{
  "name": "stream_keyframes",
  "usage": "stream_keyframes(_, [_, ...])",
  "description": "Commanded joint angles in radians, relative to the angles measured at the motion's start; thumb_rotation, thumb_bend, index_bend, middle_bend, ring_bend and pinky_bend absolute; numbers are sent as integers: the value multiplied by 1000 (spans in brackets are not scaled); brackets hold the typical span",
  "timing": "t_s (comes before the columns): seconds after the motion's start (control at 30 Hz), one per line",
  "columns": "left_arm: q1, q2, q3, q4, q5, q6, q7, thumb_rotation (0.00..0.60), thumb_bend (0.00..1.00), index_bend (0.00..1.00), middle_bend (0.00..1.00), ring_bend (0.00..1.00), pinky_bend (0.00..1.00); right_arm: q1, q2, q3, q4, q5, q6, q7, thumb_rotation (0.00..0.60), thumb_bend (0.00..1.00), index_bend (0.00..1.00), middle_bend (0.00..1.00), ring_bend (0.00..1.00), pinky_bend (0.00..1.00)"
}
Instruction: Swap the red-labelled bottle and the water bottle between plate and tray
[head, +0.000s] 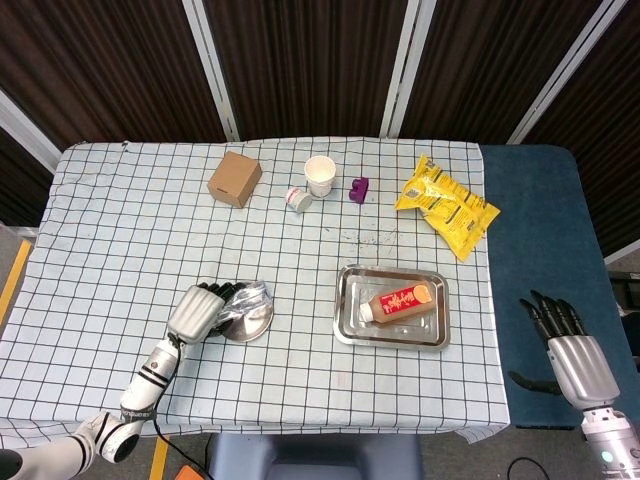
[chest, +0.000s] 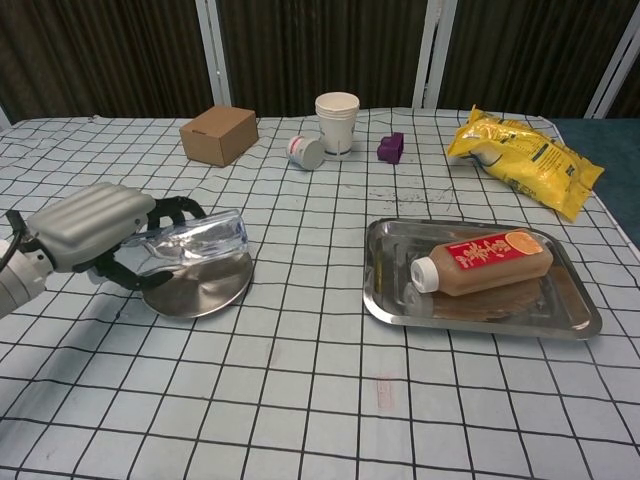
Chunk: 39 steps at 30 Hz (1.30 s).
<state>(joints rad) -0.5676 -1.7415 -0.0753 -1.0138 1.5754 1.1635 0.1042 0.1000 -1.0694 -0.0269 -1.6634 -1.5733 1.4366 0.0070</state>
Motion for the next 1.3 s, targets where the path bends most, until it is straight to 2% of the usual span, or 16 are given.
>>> stream_keyframes(0.03, [2,-17,11,15,-15,-15,-13,600,411,126,341,350,448,4,-6,4,0,8,-11,-9,600,236,0,0,0,70])
stream_keyframes(0.07, [1,-18,9,11,-15,-11,-17,600,405,96,306,319,433,6,-4,3,0,6,-16,-8,600,236,0,0,0,70])
stream_keyframes(0.2, [-3,-11,13,-27,-34,-38,-24,600,378,56,269,280,402,10,-5,6,3,15,-31,-12,600,236,0,0,0,70])
stream_keyframes(0.3, [-9,-4,8,-57,-57,-67,2,600,364,4,187,201,356,8,-6,7,0,14,-29,-14,600,236,0,0,0,70])
stream_keyframes(0.4, [-13,9,5,-96,-73,-82,24,600,355,0,129,135,303,4,-4,8,-2,11,-20,-11,600,236,0,0,0,70])
stream_keyframes(0.7, [-12,49,3,-188,-92,-79,68,600,341,0,118,102,259,-1,-4,9,-3,10,-18,-15,600,236,0,0,0,70])
stream_keyframes(0.87, [-8,78,12,-231,-84,-66,88,600,345,0,106,68,173,-3,-3,8,-6,5,-16,-19,600,236,0,0,0,70])
stream_keyframes(0.97, [8,120,25,-287,-62,-27,111,600,350,0,79,30,150,-6,-1,6,-7,0,-12,-20,600,236,0,0,0,70])
stream_keyframes(1.07, [57,190,49,-365,-20,75,150,600,354,0,47,3,133,-13,4,-1,-10,-14,0,-28,600,236,0,0,0,57])
stream_keyframes(1.17, [146,282,85,-451,0,201,154,600,354,0,13,0,119,-31,7,-9,-13,-38,34,-54,600,236,0,0,0,42])
stream_keyframes(1.3, [302,416,165,-525,-47,322,105,600,371,0,0,0,86,-74,10,-14,-20,-47,101,-104,600,236,0,0,0,39])
